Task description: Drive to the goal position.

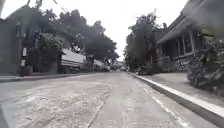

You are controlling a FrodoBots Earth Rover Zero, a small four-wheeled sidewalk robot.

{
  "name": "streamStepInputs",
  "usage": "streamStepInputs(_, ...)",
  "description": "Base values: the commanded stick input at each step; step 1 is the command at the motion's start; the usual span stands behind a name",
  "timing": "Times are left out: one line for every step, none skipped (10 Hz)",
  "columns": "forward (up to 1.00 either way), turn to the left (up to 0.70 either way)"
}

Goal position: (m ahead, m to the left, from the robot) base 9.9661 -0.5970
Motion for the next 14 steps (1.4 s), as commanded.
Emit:
streamStepInputs(0.7, -0.35)
streamStepInputs(0.7, -0.35)
streamStepInputs(0.7, -0.35)
streamStepInputs(0.7, -0.35)
streamStepInputs(0.7, -0.18)
streamStepInputs(0.7, 0.0)
streamStepInputs(0.7, 0.0)
streamStepInputs(0.7, 0.0)
streamStepInputs(0.7, 0.0)
streamStepInputs(0.7, 0.0)
streamStepInputs(0.7, 0.0)
streamStepInputs(0.7, -0.09)
streamStepInputs(0.7, -0.2)
streamStepInputs(0.7, -0.2)
